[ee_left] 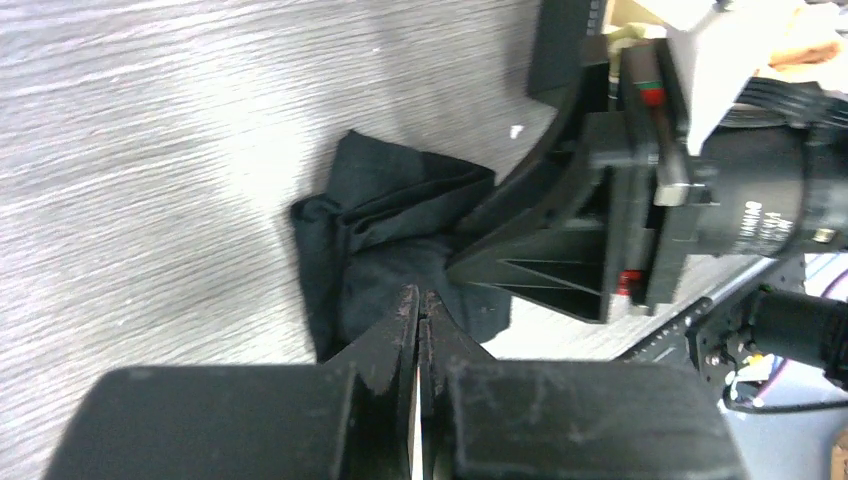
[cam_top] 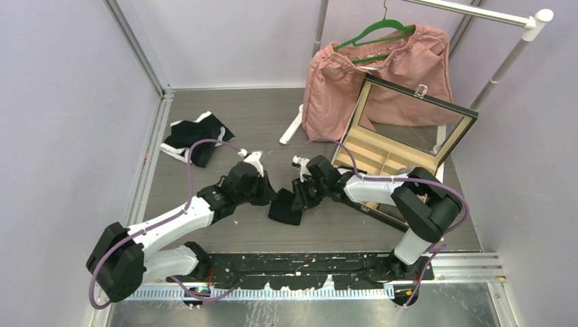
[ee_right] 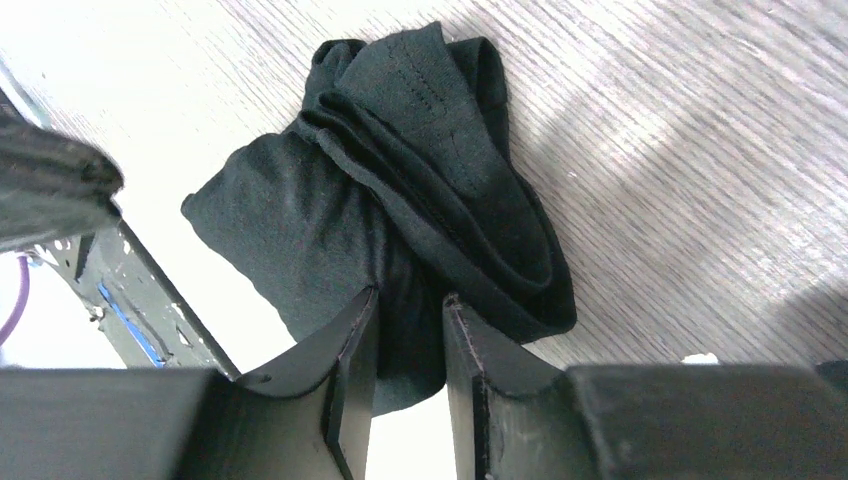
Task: Roll the underwear
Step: Roll the underwear to the center of the board.
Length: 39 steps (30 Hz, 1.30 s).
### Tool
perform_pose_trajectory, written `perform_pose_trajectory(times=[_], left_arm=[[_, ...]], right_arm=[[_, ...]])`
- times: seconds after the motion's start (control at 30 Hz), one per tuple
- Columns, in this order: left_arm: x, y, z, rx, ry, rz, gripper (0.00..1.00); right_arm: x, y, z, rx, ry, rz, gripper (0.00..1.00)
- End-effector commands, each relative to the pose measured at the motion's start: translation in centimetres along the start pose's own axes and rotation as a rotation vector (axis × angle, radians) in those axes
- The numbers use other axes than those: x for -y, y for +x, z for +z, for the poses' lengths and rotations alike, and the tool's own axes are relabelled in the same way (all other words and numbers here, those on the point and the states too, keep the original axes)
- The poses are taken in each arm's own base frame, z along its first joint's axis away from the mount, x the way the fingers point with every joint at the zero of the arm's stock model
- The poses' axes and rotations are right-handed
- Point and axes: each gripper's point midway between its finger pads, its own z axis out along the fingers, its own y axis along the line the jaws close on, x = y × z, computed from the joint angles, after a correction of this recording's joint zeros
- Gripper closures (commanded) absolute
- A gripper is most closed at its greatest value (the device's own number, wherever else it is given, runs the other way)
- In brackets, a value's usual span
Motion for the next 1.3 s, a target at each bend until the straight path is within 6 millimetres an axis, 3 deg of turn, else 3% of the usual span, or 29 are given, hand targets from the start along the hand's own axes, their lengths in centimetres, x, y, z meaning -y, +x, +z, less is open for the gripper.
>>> perform_pose_trajectory(times=[0.0,0.17,0.33,0.5,0.7,1.0,1.27], left_arm=[[2.8,0.2,-0.3,-0.032,0.118,0.086,0.99],[3.7,3.0,1.8,-0.100,0.123,0.134,0.99],[1.7,4.7,3.4,-0.122,0.051,0.115,0.99],[-1.2,5.4,3.5,-0.106,-0.059,0.109,0.99],[-2.5,6.5,3.6,-0.129,-0.100,0.103,0.99],[-3.0,6.8,3.9,-0.138,-0.123,0.101,0.99],[-2.8,6.8,4.0,-0.138,-0.114,0.089,0.99]], right_arm=[[3.4,4.3,0.0,-0.144,0.143,0.005,0.64],[3.3,4.3,0.0,-0.142,0.144,0.005,0.61],[3.2,4.4,-0.1,-0.146,0.146,0.005,0.61],[2.9,4.2,-0.8,-0.137,0.149,0.002,0.58],[2.2,3.6,-1.8,-0.110,0.142,0.001,0.56],[2.4,3.5,-3.4,-0.098,0.179,-0.015,0.56],[3.0,4.2,-3.2,-0.105,0.201,-0.014,0.55]])
